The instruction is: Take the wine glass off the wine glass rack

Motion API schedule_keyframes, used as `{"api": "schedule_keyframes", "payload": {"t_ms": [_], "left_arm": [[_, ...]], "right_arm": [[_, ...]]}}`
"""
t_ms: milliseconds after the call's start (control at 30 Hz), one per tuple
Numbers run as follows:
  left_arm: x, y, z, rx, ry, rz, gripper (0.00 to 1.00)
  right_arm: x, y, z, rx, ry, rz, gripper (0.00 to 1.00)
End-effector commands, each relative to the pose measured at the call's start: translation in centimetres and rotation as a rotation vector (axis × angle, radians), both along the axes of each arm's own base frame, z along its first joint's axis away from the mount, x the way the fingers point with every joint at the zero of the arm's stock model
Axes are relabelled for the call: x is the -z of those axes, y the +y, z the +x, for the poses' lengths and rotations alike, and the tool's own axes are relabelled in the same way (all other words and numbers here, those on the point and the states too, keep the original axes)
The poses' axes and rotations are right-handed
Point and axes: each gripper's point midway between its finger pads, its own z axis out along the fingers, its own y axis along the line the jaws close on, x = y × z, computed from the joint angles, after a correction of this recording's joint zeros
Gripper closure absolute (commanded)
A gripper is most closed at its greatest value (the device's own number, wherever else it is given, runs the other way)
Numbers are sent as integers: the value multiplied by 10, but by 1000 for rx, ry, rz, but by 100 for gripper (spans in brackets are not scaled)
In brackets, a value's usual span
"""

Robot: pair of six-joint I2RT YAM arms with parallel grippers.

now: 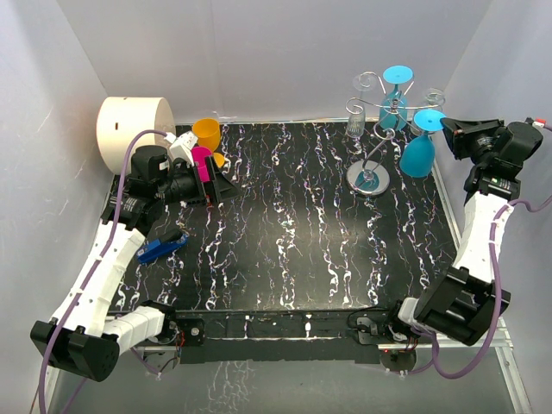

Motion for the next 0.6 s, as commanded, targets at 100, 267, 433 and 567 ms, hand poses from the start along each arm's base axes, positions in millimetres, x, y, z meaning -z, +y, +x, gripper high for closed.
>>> {"api": "schedule_keyframes", "payload": {"t_ms": [100,267,433,567], "left_arm": [[-6,0,-7,14,-11,-4,9],[-7,0,-8,16,-12,-4,9],[-4,1,-9,17,-8,2,9],[-2,0,-9,19,-3,-3,9]], "right_arm": [[-23,-5,-17,77,-27,-72,100],[-20,0,-19,57,-19,-58,100],[-23,15,-22,-26,-43,-63,100],[-22,18,-21,-44,-49,-70,100]]}}
